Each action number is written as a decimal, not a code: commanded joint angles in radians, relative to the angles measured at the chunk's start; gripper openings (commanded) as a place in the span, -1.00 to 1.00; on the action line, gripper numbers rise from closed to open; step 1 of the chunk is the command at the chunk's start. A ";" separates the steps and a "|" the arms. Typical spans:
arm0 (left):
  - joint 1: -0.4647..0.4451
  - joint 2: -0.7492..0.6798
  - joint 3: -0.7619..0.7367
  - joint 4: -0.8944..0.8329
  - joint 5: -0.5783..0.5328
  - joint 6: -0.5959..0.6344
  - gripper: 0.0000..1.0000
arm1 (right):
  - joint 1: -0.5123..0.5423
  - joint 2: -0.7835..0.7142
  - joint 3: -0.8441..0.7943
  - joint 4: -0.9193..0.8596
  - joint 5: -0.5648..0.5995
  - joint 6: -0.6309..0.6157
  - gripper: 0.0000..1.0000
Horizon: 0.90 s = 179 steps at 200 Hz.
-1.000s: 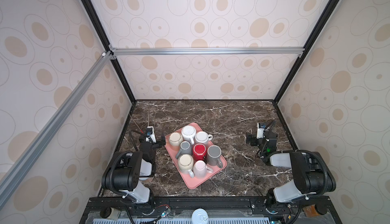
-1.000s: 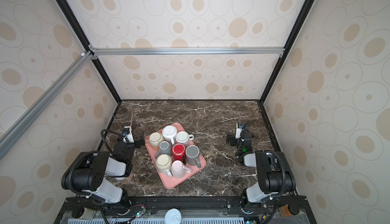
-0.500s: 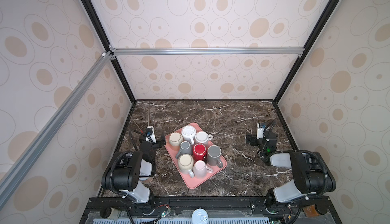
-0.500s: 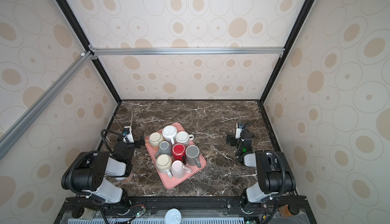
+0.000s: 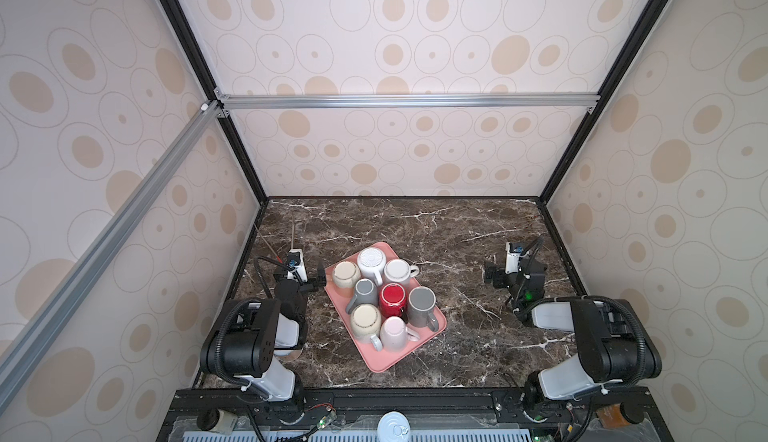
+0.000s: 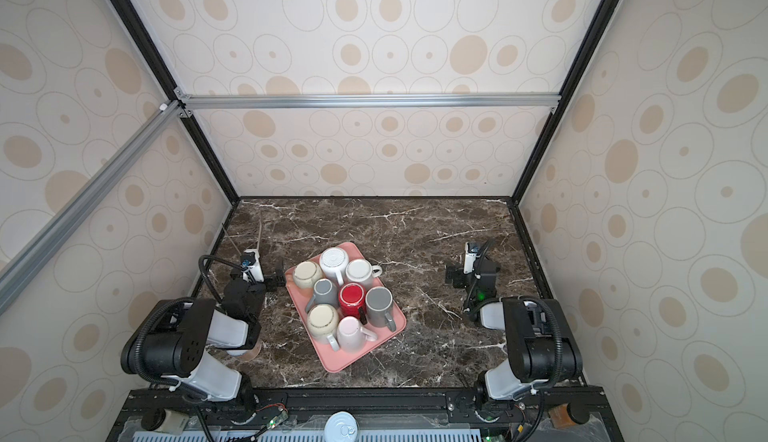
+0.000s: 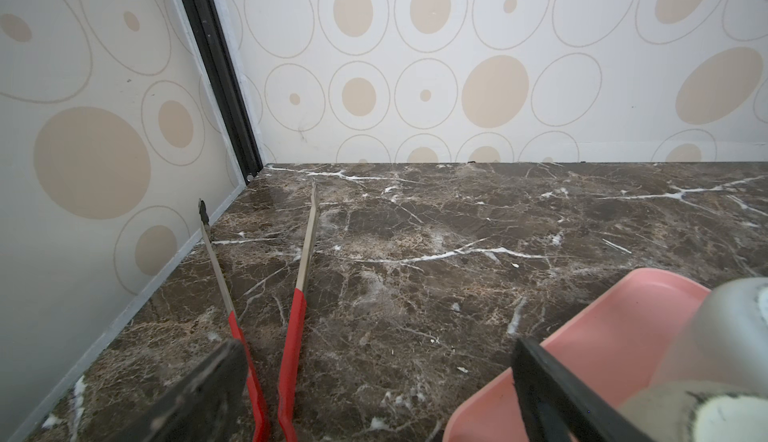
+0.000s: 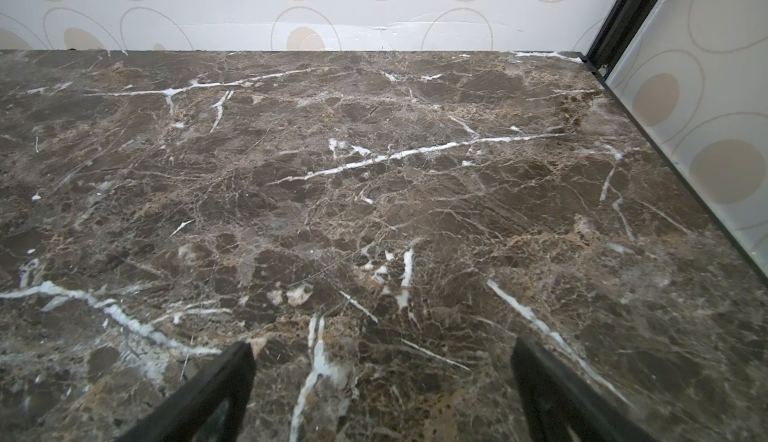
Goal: Turn the mug right side up
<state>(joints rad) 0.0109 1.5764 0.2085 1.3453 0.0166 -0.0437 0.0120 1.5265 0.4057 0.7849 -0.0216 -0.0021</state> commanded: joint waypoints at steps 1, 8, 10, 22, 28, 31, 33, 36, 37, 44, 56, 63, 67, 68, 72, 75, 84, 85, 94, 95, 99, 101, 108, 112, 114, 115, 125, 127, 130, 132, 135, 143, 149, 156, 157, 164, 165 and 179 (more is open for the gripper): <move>-0.005 0.004 0.020 0.005 -0.001 0.025 1.00 | 0.006 0.010 0.019 0.001 0.014 -0.015 0.99; -0.005 0.004 0.020 0.004 -0.001 0.024 1.00 | 0.006 0.010 0.019 0.001 0.014 -0.015 0.99; -0.005 0.003 0.019 0.004 -0.001 0.024 1.00 | 0.006 0.010 0.019 0.002 0.014 -0.015 1.00; -0.005 0.004 0.020 0.005 -0.001 0.024 1.00 | 0.006 0.010 0.019 0.001 0.014 -0.015 1.00; -0.005 0.004 0.020 0.004 -0.001 0.024 1.00 | 0.006 0.010 0.019 0.002 0.014 -0.015 0.99; -0.005 0.004 0.020 0.004 -0.001 0.024 1.00 | 0.006 0.010 0.019 0.002 0.014 -0.015 1.00; -0.005 0.004 0.020 0.003 -0.001 0.024 1.00 | 0.006 0.010 0.018 0.001 0.014 -0.014 1.00; -0.005 0.004 0.021 0.003 -0.001 0.024 1.00 | 0.006 0.011 0.019 0.002 0.014 -0.014 0.99; -0.005 0.004 0.021 0.003 -0.001 0.024 1.00 | 0.006 0.011 0.019 0.001 0.014 -0.013 1.00; -0.005 0.004 0.020 0.004 -0.001 0.024 1.00 | 0.006 0.010 0.019 0.001 0.014 -0.013 1.00; -0.005 0.005 0.023 0.000 -0.002 0.024 1.00 | 0.005 0.011 0.019 0.002 0.014 -0.013 0.99; -0.005 0.005 0.025 -0.003 -0.004 0.024 1.00 | 0.006 0.009 0.018 0.004 0.014 -0.013 1.00; -0.005 0.004 0.024 -0.002 -0.003 0.024 1.00 | 0.006 0.009 0.018 0.004 0.014 -0.013 0.99; -0.005 0.004 0.023 -0.002 -0.003 0.024 1.00 | 0.006 0.008 0.016 0.005 0.014 -0.013 0.99; -0.005 0.002 0.021 0.002 -0.003 0.024 1.00 | 0.006 0.008 0.015 0.007 0.015 -0.011 0.99; -0.005 0.001 0.018 0.008 -0.003 0.024 1.00 | 0.006 0.007 0.014 0.009 0.019 -0.011 0.99; -0.006 -0.008 0.007 0.024 -0.020 0.016 1.00 | 0.006 0.003 0.001 0.027 0.038 -0.001 0.99; -0.006 -0.012 0.007 0.024 -0.023 0.013 1.00 | 0.006 0.002 0.000 0.031 0.041 0.001 0.99; -0.006 -0.053 0.011 -0.021 -0.091 -0.010 1.00 | 0.006 -0.011 -0.018 0.072 0.064 0.009 0.99; -0.005 -0.060 0.012 -0.031 -0.098 -0.013 1.00 | 0.006 -0.015 -0.021 0.077 0.066 0.009 0.99; -0.005 -0.085 0.021 -0.074 -0.121 -0.023 1.00 | 0.006 -0.031 -0.026 0.082 0.068 0.010 1.00; -0.004 -0.097 0.026 -0.094 -0.135 -0.027 1.00 | 0.006 -0.036 -0.028 0.077 0.069 0.010 1.00; -0.005 -0.137 0.044 -0.155 -0.167 -0.037 1.00 | 0.006 -0.094 -0.018 -0.001 0.064 0.008 0.97; -0.005 -0.157 0.052 -0.186 -0.180 -0.040 1.00 | 0.006 -0.131 -0.001 -0.074 0.061 0.013 0.94; -0.005 -0.167 0.056 -0.202 -0.184 -0.042 1.00 | 0.006 -0.139 0.004 -0.094 0.060 0.014 0.94; -0.005 -0.173 0.059 -0.209 -0.188 -0.043 1.00 | 0.006 -0.160 0.018 -0.139 0.057 0.021 0.93; -0.005 -0.225 0.078 -0.272 -0.222 -0.055 1.00 | 0.006 -0.235 0.095 -0.366 0.042 0.043 0.92; -0.005 -0.235 0.081 -0.288 -0.231 -0.065 1.00 | 0.006 -0.252 0.123 -0.430 0.036 0.054 0.91; -0.005 -0.251 0.087 -0.311 -0.244 -0.079 1.00 | 0.006 -0.262 0.150 -0.485 0.031 0.062 0.90; -0.005 -0.262 0.091 -0.329 -0.253 -0.090 1.00 | 0.006 -0.266 0.161 -0.507 0.029 0.068 0.89; -0.005 -0.280 0.103 -0.363 -0.264 -0.105 1.00 | 0.006 -0.277 0.190 -0.574 0.025 0.089 0.84; -0.005 -0.327 0.138 -0.473 -0.283 -0.148 1.00 | 0.008 -0.286 0.258 -0.695 0.008 0.131 0.76; -0.005 -0.359 0.172 -0.562 -0.287 -0.183 1.00 | 0.007 -0.287 0.301 -0.774 -0.020 0.154 0.70; -0.005 -0.393 0.221 -0.701 -0.291 -0.232 1.00 | 0.010 -0.281 0.349 -0.866 -0.052 0.185 0.63; -0.005 -0.396 0.229 -0.719 -0.291 -0.240 1.00 | 0.010 -0.280 0.355 -0.877 -0.057 0.189 0.62; -0.003 -0.422 0.274 -0.848 -0.293 -0.306 1.00 | 0.020 -0.267 0.398 -0.962 -0.085 0.225 0.56; -0.004 -0.426 0.283 -0.867 -0.293 -0.318 1.00 | 0.021 -0.266 0.403 -0.972 -0.088 0.229 0.56; -0.003 -0.465 0.362 -1.091 -0.213 -0.450 0.99 | 0.063 -0.225 0.464 -1.106 -0.142 0.273 0.48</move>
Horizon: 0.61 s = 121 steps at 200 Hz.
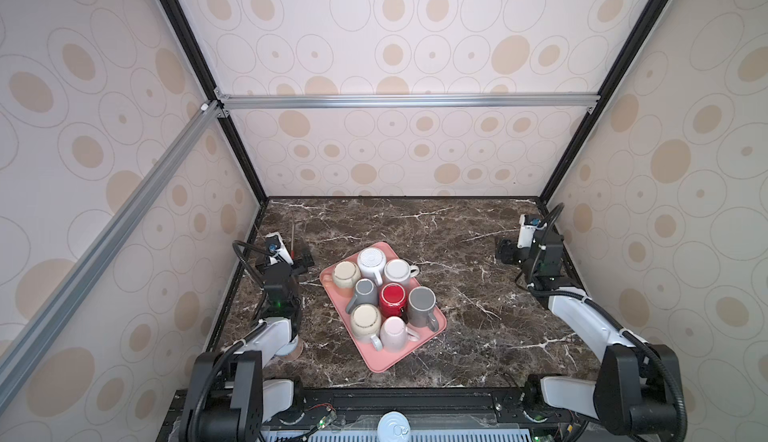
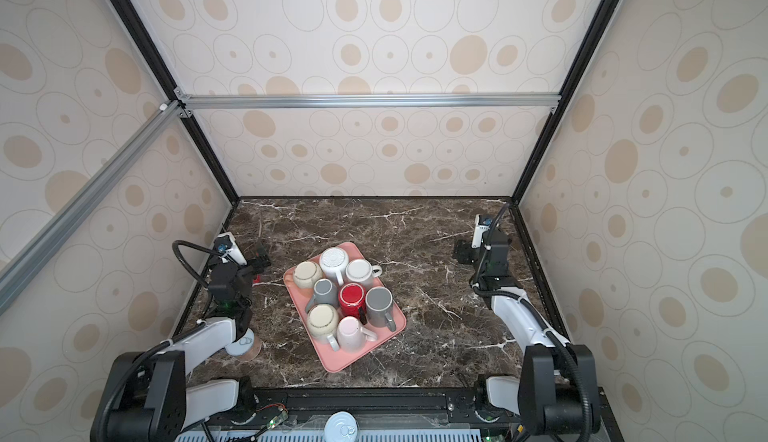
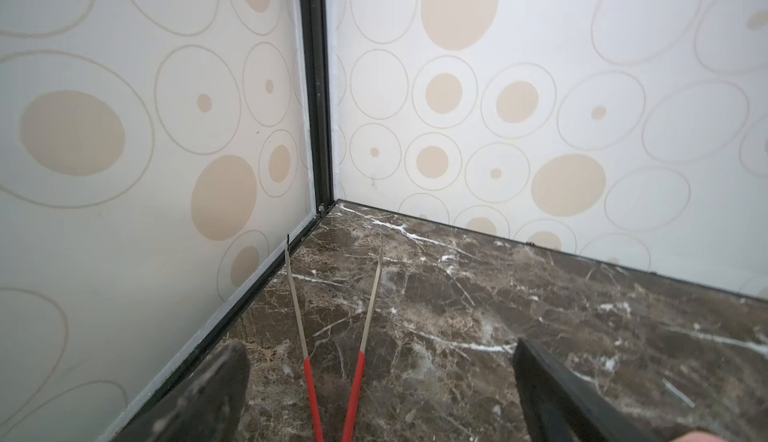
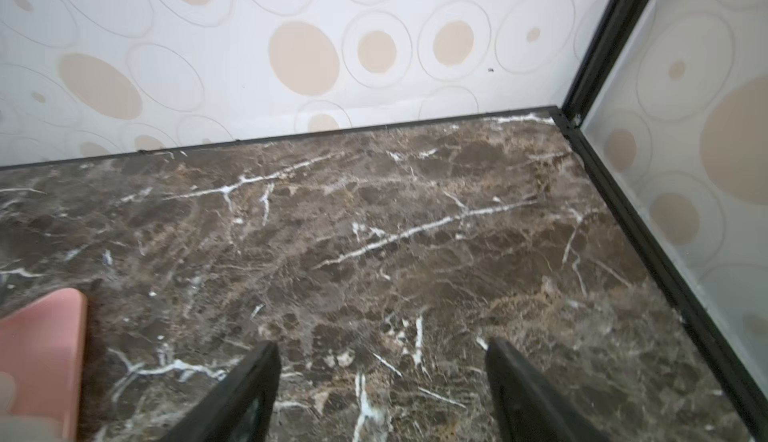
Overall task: Turn the mug right side up
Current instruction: 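Move both grippers down to opposite edges of the pink tray and grip them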
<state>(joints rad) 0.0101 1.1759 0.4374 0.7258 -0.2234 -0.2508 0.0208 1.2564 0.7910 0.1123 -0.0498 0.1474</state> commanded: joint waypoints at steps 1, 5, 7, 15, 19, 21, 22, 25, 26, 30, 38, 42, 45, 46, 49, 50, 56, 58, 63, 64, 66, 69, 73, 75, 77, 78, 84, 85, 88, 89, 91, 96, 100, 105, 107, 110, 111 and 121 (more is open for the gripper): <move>-0.002 -0.066 0.138 -0.488 0.040 -0.244 0.98 | 0.054 0.045 0.079 -0.433 -0.114 0.124 0.48; 0.000 -0.073 0.156 -0.543 0.097 -0.241 0.95 | 0.073 0.060 0.091 -0.465 -0.125 0.133 0.47; 0.000 -0.075 0.167 -0.574 0.123 -0.237 0.93 | 0.084 0.069 0.098 -0.479 -0.130 0.136 0.47; 0.010 -0.071 0.224 -0.721 0.175 -0.235 0.85 | 0.140 0.100 0.117 -0.532 -0.146 0.148 0.44; 0.015 -0.064 0.251 -0.792 0.191 -0.239 0.84 | 0.178 0.118 0.125 -0.556 -0.153 0.156 0.42; 0.017 -0.061 0.258 -0.823 0.203 -0.240 0.83 | 0.185 0.121 0.125 -0.559 -0.155 0.158 0.42; 0.019 -0.060 0.265 -0.837 0.209 -0.239 0.83 | 0.192 0.124 0.125 -0.563 -0.157 0.158 0.42; 0.025 -0.057 0.276 -0.877 0.226 -0.239 0.82 | 0.216 0.134 0.125 -0.567 -0.163 0.164 0.42; 0.027 -0.056 0.280 -0.889 0.228 -0.239 0.81 | 0.223 0.136 0.124 -0.569 -0.166 0.165 0.42; 0.036 -0.057 0.286 -0.929 0.249 -0.244 0.81 | 0.249 0.149 0.120 -0.570 -0.175 0.174 0.41; 0.053 -0.074 0.277 -0.974 0.294 -0.267 0.80 | 0.313 0.167 0.101 -0.551 -0.200 0.196 0.42; 0.062 -0.090 0.265 -0.985 0.319 -0.278 0.80 | 0.337 0.176 0.089 -0.534 -0.213 0.210 0.42; 0.064 -0.103 0.255 -0.989 0.335 -0.289 0.79 | 0.351 0.182 0.081 -0.522 -0.227 0.219 0.41; 0.066 -0.108 0.252 -0.990 0.340 -0.292 0.78 | 0.355 0.184 0.077 -0.517 -0.230 0.223 0.42; 0.065 -0.122 0.239 -0.993 0.352 -0.301 0.75 | 0.369 0.190 0.068 -0.504 -0.243 0.231 0.41; 0.065 -0.127 0.234 -0.993 0.357 -0.305 0.74 | 0.372 0.192 0.066 -0.501 -0.245 0.234 0.41; 0.067 -0.154 0.210 -0.993 0.385 -0.327 0.68 | 0.394 0.205 0.051 -0.480 -0.262 0.252 0.42; 0.067 -0.162 0.200 -0.992 0.396 -0.333 0.65 | 0.400 0.209 0.047 -0.471 -0.265 0.258 0.41; 0.065 -0.182 0.179 -0.989 0.425 -0.347 0.58 | 0.414 0.220 0.037 -0.454 -0.272 0.270 0.43; 0.065 -0.186 0.172 -0.986 0.431 -0.349 0.56 | 0.418 0.223 0.035 -0.451 -0.275 0.272 0.43; 0.064 -0.191 0.160 -0.984 0.441 -0.352 0.52 | 0.423 0.226 0.032 -0.444 -0.276 0.277 0.44; 0.061 -0.200 0.147 -0.984 0.450 -0.357 0.46 | 0.430 0.233 0.029 -0.436 -0.277 0.283 0.46; 0.053 -0.210 0.131 -0.986 0.452 -0.364 0.39 | 0.438 0.246 0.029 -0.432 -0.277 0.290 0.47; 0.048 -0.213 0.121 -0.986 0.450 -0.367 0.37 | 0.443 0.253 0.028 -0.432 -0.277 0.292 0.48; 0.043 -0.216 0.112 -0.987 0.450 -0.369 0.35 | 0.446 0.258 0.030 -0.431 -0.277 0.293 0.48; 0.039 -0.218 0.109 -0.988 0.450 -0.371 0.35 | 0.447 0.262 0.031 -0.431 -0.277 0.294 0.49; 0.020 -0.225 0.082 -0.991 0.449 -0.382 0.33 | 0.454 0.281 0.037 -0.435 -0.282 0.296 0.49; 0.016 -0.225 0.079 -0.991 0.449 -0.384 0.33 | 0.454 0.284 0.038 -0.437 -0.282 0.297 0.49; 0.007 -0.226 0.068 -0.994 0.451 -0.390 0.31 | 0.457 0.293 0.042 -0.440 -0.283 0.297 0.49; 0.004 -0.226 0.064 -0.994 0.451 -0.392 0.30 | 0.457 0.296 0.043 -0.441 -0.284 0.296 0.49; 0.000 -0.225 0.057 -0.995 0.455 -0.395 0.29 | 0.459 0.304 0.043 -0.443 -0.285 0.296 0.49; -0.011 -0.225 0.038 -0.997 0.463 -0.406 0.24 | 0.462 0.318 0.050 -0.446 -0.288 0.291 0.49; -0.022 -0.225 0.025 -0.995 0.463 -0.421 0.19 | 0.465 0.328 0.053 -0.448 -0.290 0.286 0.50; -0.038 -0.225 0.011 -0.988 0.466 -0.436 0.17 | 0.467 0.339 0.056 -0.451 -0.291 0.280 0.49; -0.045 -0.226 0.007 -0.985 0.469 -0.443 0.15 | 0.468 0.345 0.056 -0.451 -0.291 0.279 0.49; -0.054 -0.226 -0.004 -0.977 0.474 -0.456 0.12 | 0.469 0.351 0.057 -0.452 -0.292 0.276 0.48; -0.057 -0.227 -0.007 -0.974 0.476 -0.461 0.11 | 0.469 0.354 0.058 -0.452 -0.293 0.276 0.49; -0.074 -0.231 -0.041 -0.941 0.505 -0.502 0.05 | 0.473 0.373 0.062 -0.454 -0.301 0.271 0.46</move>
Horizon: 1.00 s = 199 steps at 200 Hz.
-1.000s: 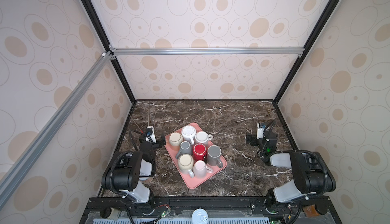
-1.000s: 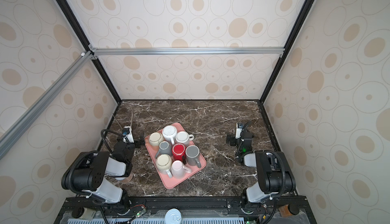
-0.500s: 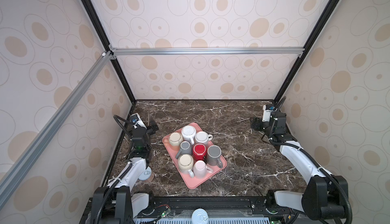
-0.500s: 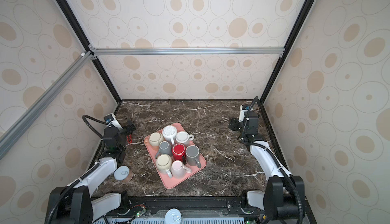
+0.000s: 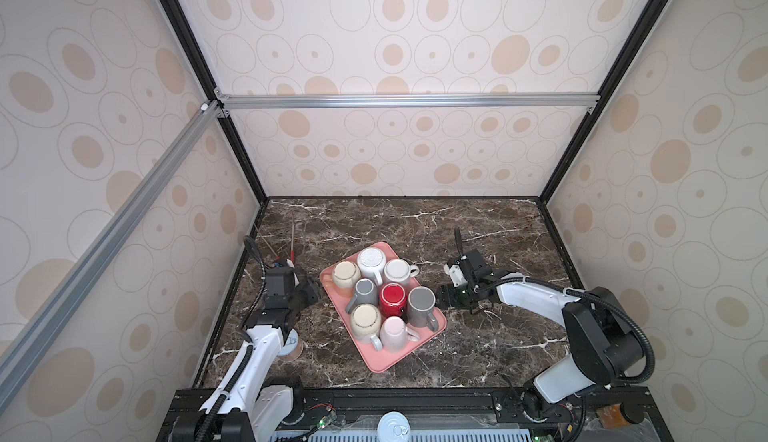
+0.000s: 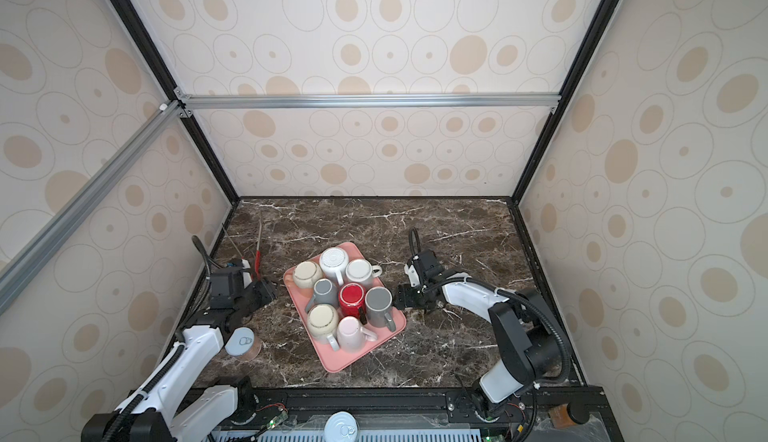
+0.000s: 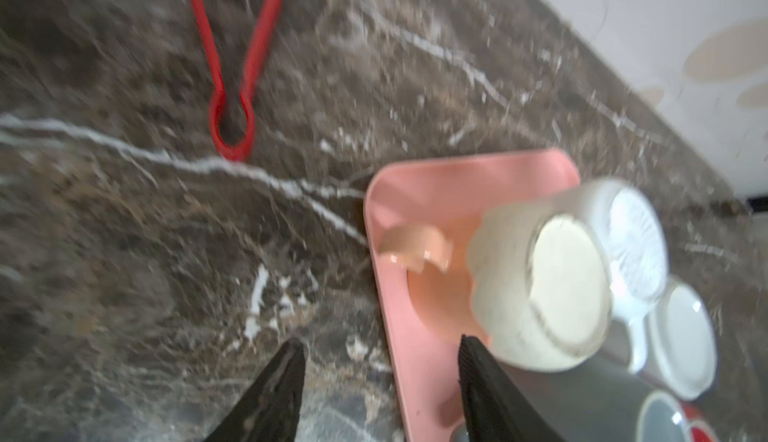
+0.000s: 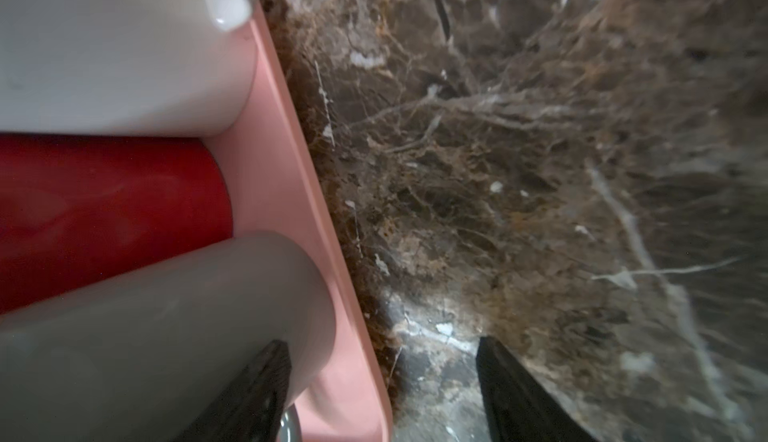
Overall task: Turn the mug right side up
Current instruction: 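Move both grippers down to opposite edges of the pink tray and grip them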
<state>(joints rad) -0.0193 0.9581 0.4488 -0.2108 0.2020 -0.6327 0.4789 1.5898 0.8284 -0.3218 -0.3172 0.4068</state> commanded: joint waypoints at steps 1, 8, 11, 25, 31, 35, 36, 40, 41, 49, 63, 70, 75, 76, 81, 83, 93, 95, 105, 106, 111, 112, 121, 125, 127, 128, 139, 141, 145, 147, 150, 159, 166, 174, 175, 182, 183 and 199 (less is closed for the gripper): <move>-0.046 -0.013 -0.057 0.000 0.083 -0.123 0.05 | 0.014 0.041 0.024 -0.019 -0.034 0.012 0.46; -0.052 -0.017 -0.085 0.030 0.108 -0.147 0.03 | 0.015 0.053 0.027 -0.020 -0.040 0.010 0.46; -0.056 -0.018 -0.097 0.040 0.118 -0.155 0.02 | 0.017 0.059 0.028 -0.020 -0.040 0.010 0.46; -0.058 -0.005 -0.152 0.093 0.184 -0.187 -0.05 | 0.023 0.086 0.042 -0.036 -0.036 0.012 0.43; -0.058 0.006 -0.170 0.115 0.208 -0.195 -0.08 | 0.027 0.097 0.050 -0.048 -0.031 0.008 0.41; -0.059 0.015 -0.183 0.131 0.232 -0.201 -0.10 | 0.029 0.105 0.054 -0.056 -0.027 0.007 0.39; -0.060 0.017 -0.187 0.137 0.236 -0.201 -0.10 | 0.030 0.106 0.055 -0.057 -0.025 0.007 0.38; -0.060 0.025 -0.202 0.158 0.256 -0.208 -0.11 | 0.034 0.112 0.056 -0.061 -0.019 0.006 0.36; -0.060 0.027 -0.206 0.163 0.259 -0.210 -0.11 | 0.033 0.114 0.057 -0.062 -0.017 0.006 0.35; -0.062 0.042 -0.232 0.205 0.303 -0.221 -0.15 | 0.039 0.124 0.061 -0.066 -0.006 0.006 0.29; -0.069 0.059 -0.263 0.268 0.338 -0.234 -0.21 | 0.045 0.144 0.067 -0.074 0.003 0.005 0.11; -0.072 0.063 -0.273 0.295 0.348 -0.240 -0.24 | 0.045 0.155 0.073 -0.080 0.007 0.004 0.02; -0.074 0.066 -0.279 0.314 0.355 -0.247 -0.26 | 0.044 0.159 0.078 -0.085 0.011 0.004 -0.03; -0.075 0.065 -0.280 0.319 0.357 -0.248 -0.27 | 0.044 0.160 0.079 -0.086 0.013 0.005 -0.05; -0.077 0.068 -0.284 0.335 0.362 -0.255 -0.30 | 0.044 0.164 0.084 -0.094 0.022 0.008 -0.11; -0.078 0.069 -0.286 0.342 0.364 -0.257 -0.31 | 0.045 0.165 0.085 -0.097 0.029 0.009 -0.14; -0.084 0.081 -0.292 0.377 0.372 -0.275 -0.40 | 0.043 0.169 0.092 -0.109 0.060 0.021 -0.24; -0.086 0.082 -0.292 0.383 0.374 -0.278 -0.40 | 0.043 0.170 0.093 -0.109 0.066 0.023 -0.26; -0.097 0.104 -0.294 0.416 0.378 -0.294 -0.41 | 0.042 0.172 0.100 -0.111 0.084 0.026 -0.36; -0.099 0.106 -0.294 0.420 0.379 -0.296 -0.41 | 0.042 0.173 0.101 -0.112 0.087 0.027 -0.37; -0.107 0.119 -0.293 0.440 0.380 -0.303 -0.41 | 0.040 0.175 0.107 -0.114 0.094 0.030 -0.42; -0.109 0.122 -0.293 0.445 0.380 -0.305 -0.41 | 0.041 0.175 0.108 -0.115 0.097 0.030 -0.43; -0.130 0.143 -0.292 0.483 0.381 -0.315 -0.45 | 0.035 0.182 0.119 -0.120 0.107 0.029 -0.44; -0.141 0.153 -0.292 0.523 0.379 -0.320 -0.48 | 0.033 0.187 0.123 -0.124 0.113 0.026 -0.44; -0.148 0.156 -0.292 0.538 0.378 -0.323 -0.51 | 0.031 0.188 0.127 -0.128 0.119 0.025 -0.45; -0.152 0.159 -0.292 0.545 0.378 -0.325 -0.52 | 0.030 0.190 0.128 -0.128 0.121 0.024 -0.45; -0.184 0.188 -0.284 0.603 0.365 -0.347 -0.64 | 0.021 0.202 0.141 -0.148 0.153 0.017 -0.51; -0.190 0.193 -0.282 0.613 0.362 -0.350 -0.65 | 0.019 0.205 0.143 -0.151 0.156 0.017 -0.52; -0.199 0.205 -0.277 0.628 0.356 -0.359 -0.70 | 0.012 0.208 0.145 -0.153 0.160 0.015 -0.55; -0.202 0.211 -0.275 0.636 0.353 -0.363 -0.73 | 0.008 0.210 0.146 -0.154 0.160 0.014 -0.56; -0.208 0.220 -0.271 0.647 0.349 -0.368 -0.75 | 0.001 0.212 0.146 -0.156 0.161 0.013 -0.58; -0.226 0.247 -0.257 0.682 0.334 -0.383 -0.81 | -0.020 0.215 0.143 -0.153 0.161 0.011 -0.63; -0.235 0.271 -0.244 0.705 0.328 -0.389 -0.85 | -0.042 0.219 0.141 -0.152 0.155 0.008 -0.66; -0.245 0.298 -0.226 0.727 0.323 -0.393 -0.87 | -0.068 0.221 0.138 -0.153 0.148 0.005 -0.69; -0.246 0.303 -0.223 0.729 0.323 -0.393 -0.87 | -0.072 0.221 0.138 -0.153 0.147 0.005 -0.69; -0.255 0.334 -0.205 0.751 0.320 -0.397 -0.88 | -0.095 0.223 0.139 -0.158 0.143 0.002 -0.70; -0.256 0.338 -0.203 0.754 0.320 -0.398 -0.88 | -0.097 0.223 0.140 -0.157 0.143 0.002 -0.70; -0.283 0.420 -0.161 0.826 0.313 -0.418 -0.91 | -0.150 0.220 0.141 -0.163 0.131 -0.013 -0.70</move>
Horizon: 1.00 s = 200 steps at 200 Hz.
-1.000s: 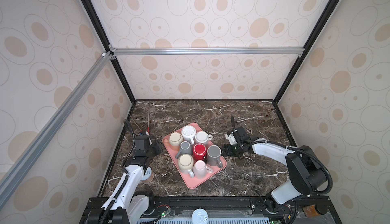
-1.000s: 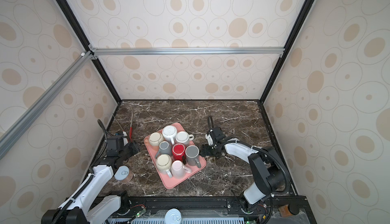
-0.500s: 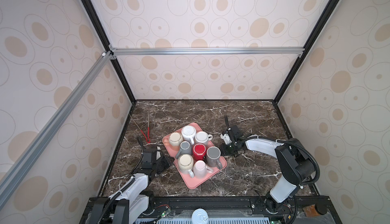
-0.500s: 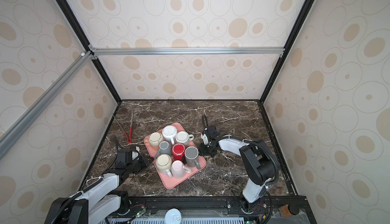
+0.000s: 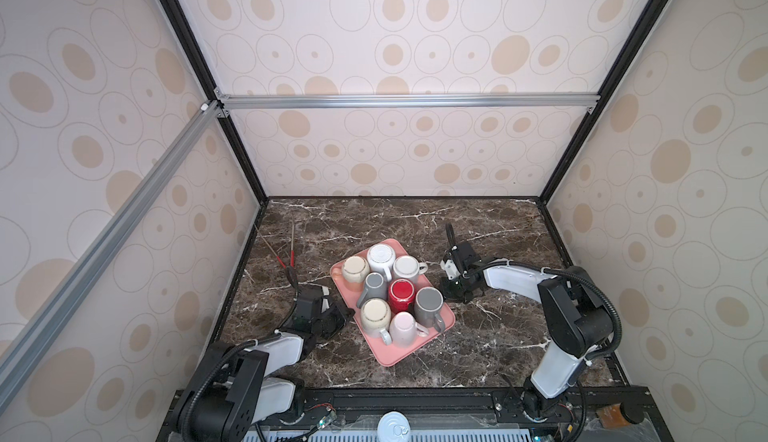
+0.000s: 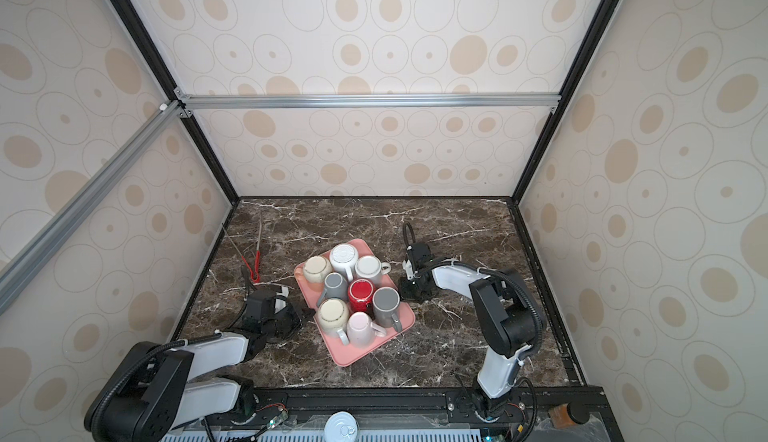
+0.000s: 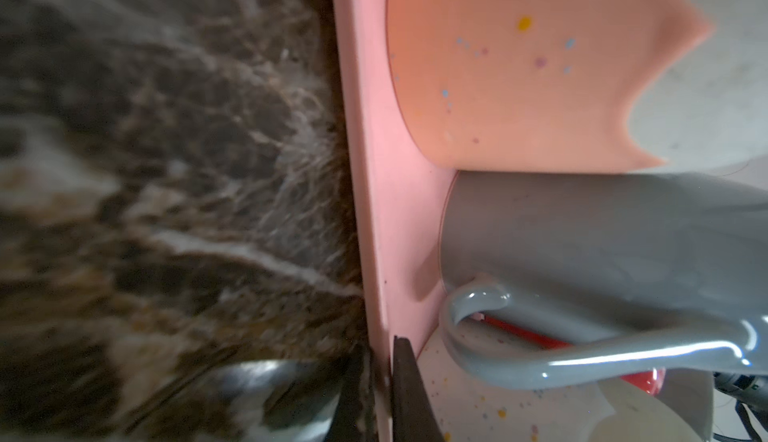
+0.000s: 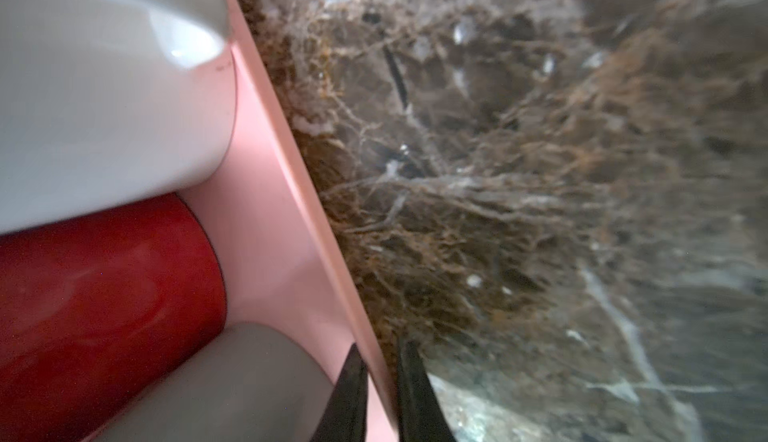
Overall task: Turn the mug right side up
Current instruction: 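Move both grippers down to opposite edges of the pink tray and grip them, then slide the pink tray farther from the robot with both grippers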
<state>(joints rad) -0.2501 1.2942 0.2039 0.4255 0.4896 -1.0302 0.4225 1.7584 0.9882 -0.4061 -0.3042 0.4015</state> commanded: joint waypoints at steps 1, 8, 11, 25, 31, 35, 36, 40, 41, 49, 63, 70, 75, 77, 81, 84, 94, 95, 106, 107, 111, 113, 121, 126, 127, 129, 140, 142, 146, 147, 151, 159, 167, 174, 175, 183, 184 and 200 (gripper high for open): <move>-0.054 0.089 0.087 0.194 0.027 -0.022 -0.92 | -0.096 0.052 -0.018 -0.079 0.118 -0.009 -0.70; -0.071 0.130 0.109 0.227 0.024 -0.033 -0.94 | -0.119 0.053 -0.016 -0.082 0.114 -0.018 -0.70; -0.077 0.149 0.121 0.243 0.023 -0.037 -0.94 | -0.128 0.053 -0.014 -0.083 0.114 -0.023 -0.71; -0.119 0.244 0.181 0.302 0.013 -0.059 -0.97 | -0.189 0.059 -0.005 -0.079 0.061 -0.043 -0.74; -0.134 0.283 0.215 0.326 0.010 -0.069 -0.98 | -0.215 0.068 0.001 -0.070 0.021 -0.040 -0.77; -0.145 0.312 0.234 0.336 0.006 -0.072 -0.99 | -0.228 0.074 0.006 -0.064 0.001 -0.033 -0.79; -0.147 0.317 0.244 0.338 0.005 -0.072 -0.99 | -0.230 0.075 0.007 -0.065 -0.002 -0.033 -0.79; -0.155 0.341 0.273 0.340 0.001 -0.071 -0.99 | -0.238 0.084 0.018 -0.067 -0.012 -0.025 -0.81; -0.157 0.347 0.281 0.340 0.000 -0.071 -0.99 | -0.239 0.086 0.024 -0.071 -0.014 -0.024 -0.81; -0.172 0.393 0.334 0.336 -0.006 -0.065 -0.99 | -0.248 0.104 0.060 -0.095 -0.015 -0.025 -0.82; -0.189 0.466 0.432 0.345 -0.013 -0.070 -0.98 | -0.254 0.131 0.130 -0.143 0.016 -0.026 -0.82; -0.193 0.502 0.477 0.352 -0.014 -0.073 -0.98 | -0.261 0.142 0.158 -0.160 0.039 -0.020 -0.82; -0.197 0.528 0.507 0.352 -0.013 -0.072 -0.98 | -0.269 0.148 0.174 -0.168 0.044 -0.016 -0.82; -0.198 0.540 0.518 0.350 -0.013 -0.071 -0.98 | -0.270 0.151 0.180 -0.171 0.044 -0.014 -0.82; -0.202 0.563 0.553 0.347 -0.014 -0.068 -0.98 | -0.280 0.155 0.189 -0.173 0.040 -0.009 -0.82; -0.205 0.580 0.573 0.344 -0.013 -0.067 -0.98 | -0.288 0.158 0.196 -0.175 0.036 -0.004 -0.82; -0.213 0.642 0.642 0.343 -0.041 -0.065 -0.99 | -0.316 0.167 0.212 -0.175 0.024 0.004 -0.82; -0.214 0.647 0.651 0.343 -0.039 -0.065 -0.99 | -0.318 0.169 0.214 -0.174 0.023 0.005 -0.82; -0.224 0.715 0.729 0.347 -0.039 -0.067 -1.00 | -0.350 0.184 0.234 -0.178 0.013 0.004 -0.82; -0.225 0.722 0.736 0.348 -0.040 -0.067 -1.00 | -0.353 0.185 0.236 -0.178 0.012 0.004 -0.82; -0.230 0.745 0.762 0.351 -0.041 -0.068 -1.00 | -0.366 0.191 0.244 -0.182 0.007 0.003 -0.82; -0.232 0.757 0.775 0.352 -0.042 -0.068 -1.00 | -0.371 0.193 0.246 -0.183 0.002 0.002 -0.82; -0.240 0.801 0.827 0.351 -0.045 -0.067 -1.00 | -0.394 0.201 0.257 -0.186 -0.010 0.001 -0.82; -0.248 0.831 0.868 0.346 -0.043 -0.065 -1.00 | -0.407 0.206 0.262 -0.188 -0.018 0.000 -0.82; -0.250 0.837 0.877 0.344 -0.043 -0.064 -1.00 | -0.410 0.206 0.263 -0.187 -0.019 0.000 -0.82; -0.253 0.849 0.893 0.341 -0.042 -0.064 -1.00 | -0.414 0.208 0.264 -0.187 -0.023 0.000 -0.82; -0.271 0.910 0.983 0.314 -0.044 -0.053 -1.00 | -0.442 0.209 0.265 -0.186 -0.034 0.004 -0.82; -0.274 0.922 1.002 0.308 -0.045 -0.051 -1.00 | -0.446 0.209 0.265 -0.187 -0.035 0.005 -0.82; -0.281 0.944 1.037 0.298 -0.048 -0.048 -1.00 | -0.455 0.207 0.263 -0.186 -0.035 0.005 -0.82; -0.283 0.947 1.042 0.296 -0.049 -0.047 -1.00 | -0.456 0.206 0.262 -0.186 -0.036 0.006 -0.81; -0.290 0.971 1.080 0.284 -0.049 -0.045 -1.00 | -0.464 0.201 0.258 -0.185 -0.034 0.006 -0.81; -0.298 1.015 1.146 0.263 -0.051 -0.040 -1.00 | -0.477 0.189 0.244 -0.177 -0.029 0.013 -0.80; -0.304 1.052 1.214 0.239 -0.054 -0.037 -1.00 | -0.487 0.173 0.226 -0.166 -0.026 0.022 -0.78; -0.307 1.082 1.263 0.220 -0.053 -0.032 -1.00 | -0.493 0.158 0.210 -0.159 -0.024 0.029 -0.75; -0.307 1.085 1.270 0.219 -0.054 -0.032 -1.00 | -0.494 0.155 0.208 -0.157 -0.023 0.030 -0.75; -0.308 1.106 1.314 0.190 -0.059 -0.021 -1.00 | -0.495 0.135 0.192 -0.155 -0.020 0.034 -0.69; -0.307 1.108 1.318 0.188 -0.060 -0.020 -1.00 | -0.495 0.133 0.190 -0.155 -0.019 0.034 -0.68; -0.307 1.116 1.377 0.121 -0.074 0.029 -0.99 | -0.495 0.083 0.153 -0.150 -0.016 0.043 -0.52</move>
<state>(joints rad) -0.5079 2.3829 1.4796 0.5583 0.3592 -1.0595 -0.0792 1.9022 1.2015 -0.5426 -0.3405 0.3939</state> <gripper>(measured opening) 0.069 0.197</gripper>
